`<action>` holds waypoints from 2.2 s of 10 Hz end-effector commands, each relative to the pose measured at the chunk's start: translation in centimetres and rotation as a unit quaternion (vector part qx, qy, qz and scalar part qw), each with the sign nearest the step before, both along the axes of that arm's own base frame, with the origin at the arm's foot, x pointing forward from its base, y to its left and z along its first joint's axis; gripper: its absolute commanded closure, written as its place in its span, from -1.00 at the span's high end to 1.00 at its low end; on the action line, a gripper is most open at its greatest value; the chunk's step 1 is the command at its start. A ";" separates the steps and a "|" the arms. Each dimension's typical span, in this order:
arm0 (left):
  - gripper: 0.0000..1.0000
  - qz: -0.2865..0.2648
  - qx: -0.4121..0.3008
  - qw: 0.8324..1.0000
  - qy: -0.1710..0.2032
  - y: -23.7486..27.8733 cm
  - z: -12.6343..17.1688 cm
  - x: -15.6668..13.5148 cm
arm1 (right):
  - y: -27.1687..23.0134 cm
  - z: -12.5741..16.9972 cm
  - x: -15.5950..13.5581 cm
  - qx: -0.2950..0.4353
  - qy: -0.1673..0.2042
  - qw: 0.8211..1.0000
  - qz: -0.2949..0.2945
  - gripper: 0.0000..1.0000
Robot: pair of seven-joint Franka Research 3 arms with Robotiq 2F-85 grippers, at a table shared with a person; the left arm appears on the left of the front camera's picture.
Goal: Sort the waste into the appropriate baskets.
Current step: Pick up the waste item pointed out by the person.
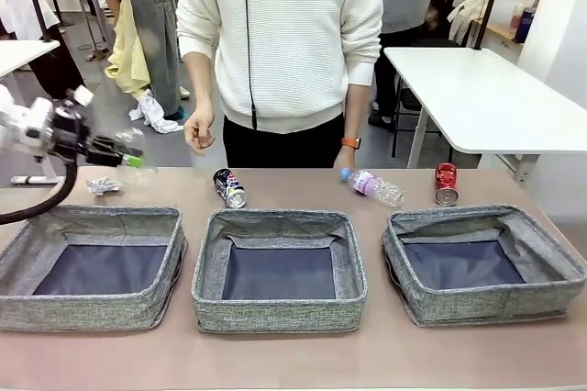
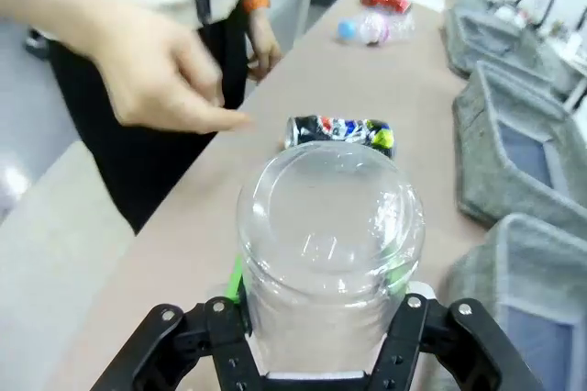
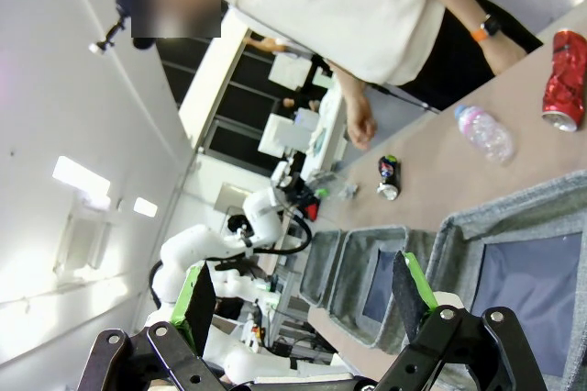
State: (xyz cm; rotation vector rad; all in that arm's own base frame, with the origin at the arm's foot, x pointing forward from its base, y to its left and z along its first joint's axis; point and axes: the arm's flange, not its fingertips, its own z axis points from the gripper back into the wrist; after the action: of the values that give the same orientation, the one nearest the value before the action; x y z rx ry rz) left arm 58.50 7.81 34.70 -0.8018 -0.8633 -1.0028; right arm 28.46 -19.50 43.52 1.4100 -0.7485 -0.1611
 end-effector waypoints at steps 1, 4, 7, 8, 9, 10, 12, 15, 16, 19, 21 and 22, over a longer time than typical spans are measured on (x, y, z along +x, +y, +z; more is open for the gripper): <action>0.23 0.079 -0.009 0.992 0.102 -0.6 7.0 -3.6 | 0.1 0.1 0.3 0.001 -0.017 1.000 -0.004 1.00; 0.23 0.059 -0.029 0.960 0.273 -4.1 8.8 -11.3 | 0.1 0.1 0.3 0.001 -0.017 1.000 -0.004 1.00; 0.23 0.063 -0.034 0.961 0.269 -4.4 8.7 -11.3 | 0.1 0.1 0.3 0.001 -0.017 1.000 -0.004 1.00; 0.23 0.063 -0.034 0.961 0.269 -4.4 8.7 -11.3 | 0.1 0.1 0.3 0.001 -0.017 1.000 -0.004 1.00; 0.23 0.063 -0.034 0.961 0.269 -4.4 8.7 -11.3 | 0.1 0.1 0.3 0.001 -0.017 1.000 -0.004 1.00; 0.23 0.063 -0.034 0.961 0.269 -4.4 8.7 -11.3 | 0.1 0.1 0.3 0.001 -0.017 1.000 -0.004 1.00; 0.23 0.118 0.005 0.943 0.310 -7.7 10.4 -13.0 | 0.1 0.1 0.3 0.001 -0.017 1.000 -0.004 1.00; 0.23 0.069 0.137 0.905 0.398 -19.6 21.3 -15.8 | 0.1 0.1 0.3 0.001 -0.017 1.000 -0.004 1.00; 0.23 0.039 0.174 0.891 0.417 -23.5 23.2 -16.1 | 0.1 0.1 0.3 0.001 -0.017 1.000 -0.004 1.00; 0.23 0.073 0.196 0.869 0.449 -35.1 25.6 -16.6 | 0.1 0.1 0.3 0.001 -0.017 1.000 -0.004 1.00; 0.23 0.118 0.173 0.864 0.457 -39.2 27.1 -15.4 | 0.1 0.1 0.3 0.001 -0.017 1.000 -0.004 1.00; 0.23 0.144 0.174 0.842 0.490 -40.8 27.8 -14.0 | 0.1 0.1 0.3 0.001 -0.017 1.000 -0.004 1.00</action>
State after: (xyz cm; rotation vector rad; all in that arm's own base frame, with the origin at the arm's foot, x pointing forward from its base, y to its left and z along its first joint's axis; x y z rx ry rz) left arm 43.48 -32.42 61.36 -0.7505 0.0866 -0.4211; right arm 28.44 -19.53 43.52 1.4090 -0.7486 -0.1611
